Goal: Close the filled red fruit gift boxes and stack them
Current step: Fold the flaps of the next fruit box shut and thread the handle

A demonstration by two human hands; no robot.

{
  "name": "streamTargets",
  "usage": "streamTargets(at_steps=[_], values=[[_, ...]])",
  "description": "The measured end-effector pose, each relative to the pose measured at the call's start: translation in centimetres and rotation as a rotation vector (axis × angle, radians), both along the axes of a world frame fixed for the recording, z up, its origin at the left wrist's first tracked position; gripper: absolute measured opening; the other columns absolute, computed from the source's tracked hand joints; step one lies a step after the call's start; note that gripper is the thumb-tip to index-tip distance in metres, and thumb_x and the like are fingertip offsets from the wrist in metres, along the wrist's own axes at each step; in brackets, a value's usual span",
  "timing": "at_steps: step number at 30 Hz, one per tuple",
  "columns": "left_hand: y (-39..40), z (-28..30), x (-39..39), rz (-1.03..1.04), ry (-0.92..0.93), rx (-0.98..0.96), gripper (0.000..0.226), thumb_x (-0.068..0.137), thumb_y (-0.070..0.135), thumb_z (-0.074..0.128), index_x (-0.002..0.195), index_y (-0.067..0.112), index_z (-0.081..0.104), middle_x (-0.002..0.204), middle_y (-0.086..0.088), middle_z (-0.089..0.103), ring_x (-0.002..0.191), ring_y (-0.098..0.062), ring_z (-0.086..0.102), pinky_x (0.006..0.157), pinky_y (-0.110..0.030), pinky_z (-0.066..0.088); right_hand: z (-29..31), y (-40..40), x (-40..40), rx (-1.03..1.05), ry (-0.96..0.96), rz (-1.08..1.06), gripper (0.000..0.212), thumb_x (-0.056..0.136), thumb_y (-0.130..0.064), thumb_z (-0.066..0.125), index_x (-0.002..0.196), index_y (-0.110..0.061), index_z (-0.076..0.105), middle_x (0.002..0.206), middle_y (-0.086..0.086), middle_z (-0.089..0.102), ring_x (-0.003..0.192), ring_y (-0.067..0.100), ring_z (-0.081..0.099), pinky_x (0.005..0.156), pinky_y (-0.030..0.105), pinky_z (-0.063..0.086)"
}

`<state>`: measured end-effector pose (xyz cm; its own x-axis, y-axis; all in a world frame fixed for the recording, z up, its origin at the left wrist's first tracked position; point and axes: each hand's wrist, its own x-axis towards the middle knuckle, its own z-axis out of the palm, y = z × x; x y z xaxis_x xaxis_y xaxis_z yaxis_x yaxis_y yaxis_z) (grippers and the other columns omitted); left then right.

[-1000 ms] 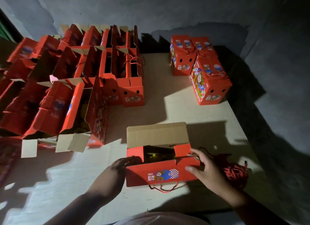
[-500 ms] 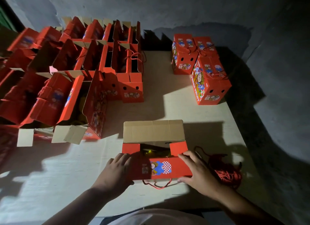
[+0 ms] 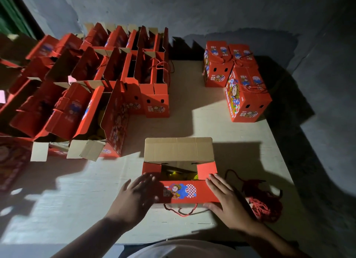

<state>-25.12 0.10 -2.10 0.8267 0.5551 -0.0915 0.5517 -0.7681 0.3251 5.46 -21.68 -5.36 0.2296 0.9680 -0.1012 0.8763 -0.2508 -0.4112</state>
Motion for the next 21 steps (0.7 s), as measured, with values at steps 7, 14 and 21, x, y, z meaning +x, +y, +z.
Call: streamTargets(at_steps=[7, 14, 21], values=[[1.9, 0.0, 1.9, 0.371, -0.388, -0.366, 0.036, 0.089, 0.006, 0.080, 0.112, 0.034, 0.074, 0.130, 0.006, 0.063, 0.115, -0.017, 0.068, 0.088, -0.033, 0.060, 0.4, 1.8, 0.8, 0.279, 0.089, -0.283, 0.026, 0.094, -0.028, 0.075, 0.120, -0.027, 0.078, 0.160, -0.008, 0.045, 0.146, 0.015, 0.042, 0.114, 0.030, 0.037], [5.0, 0.1, 3.6, 0.648, -0.458, -1.054, 0.092, 0.082, -0.002, 0.086, 0.154, 0.021, 0.035, 0.143, -0.007, 0.054, 0.128, -0.026, 0.058, 0.074, -0.032, 0.063, 2.6, 6.2, 2.8, -0.015, 0.748, -0.590, 0.110, 0.086, -0.012, 0.085, 0.165, -0.038, 0.014, 0.170, -0.005, 0.025, 0.150, 0.022, 0.033, 0.103, 0.032, 0.043], [6.0, 0.2, 3.9, 0.512, -0.421, -1.108, 0.088, 0.085, -0.007, 0.080, 0.152, 0.035, 0.042, 0.142, 0.000, 0.058, 0.127, -0.026, 0.059, 0.083, -0.036, 0.063, 3.2, 7.4, 3.0, 0.060, 0.903, -0.557, 0.096, 0.083, 0.002, 0.083, 0.153, -0.042, 0.034, 0.150, 0.000, 0.045, 0.123, 0.012, 0.058, 0.082, 0.028, 0.058]])
